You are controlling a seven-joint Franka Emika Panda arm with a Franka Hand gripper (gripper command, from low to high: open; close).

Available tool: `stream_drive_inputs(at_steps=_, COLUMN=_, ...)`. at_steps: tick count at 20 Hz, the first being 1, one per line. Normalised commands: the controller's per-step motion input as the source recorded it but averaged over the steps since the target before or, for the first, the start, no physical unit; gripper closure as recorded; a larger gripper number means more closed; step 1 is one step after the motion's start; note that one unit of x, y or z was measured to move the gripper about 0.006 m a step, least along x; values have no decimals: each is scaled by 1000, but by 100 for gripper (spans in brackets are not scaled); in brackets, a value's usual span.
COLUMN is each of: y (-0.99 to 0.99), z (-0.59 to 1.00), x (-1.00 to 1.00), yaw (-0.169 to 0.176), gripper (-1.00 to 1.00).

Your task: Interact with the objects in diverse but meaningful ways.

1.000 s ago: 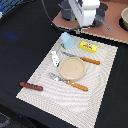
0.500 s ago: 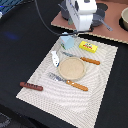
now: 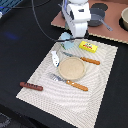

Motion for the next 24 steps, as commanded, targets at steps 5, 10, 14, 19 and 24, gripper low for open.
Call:
stream_drive_inputs(at_steps=5, y=-15, z=-439, x=-651, yaw=85, gripper=100)
stream_drive_inputs(at_steps=10, y=-103, z=41, x=-391, yaw=64, gripper=100)
stream_drive_inputs(at_steps=14, y=-149, z=676, x=-36, yaw=49, gripper=100)
stream_drive_inputs(at_steps=19, y=-189, z=790, x=-73, yaw=49, gripper=100)
stream_drive_inputs(at_steps=24, y=-355, z=806, x=-181, yaw=43, gripper=100)
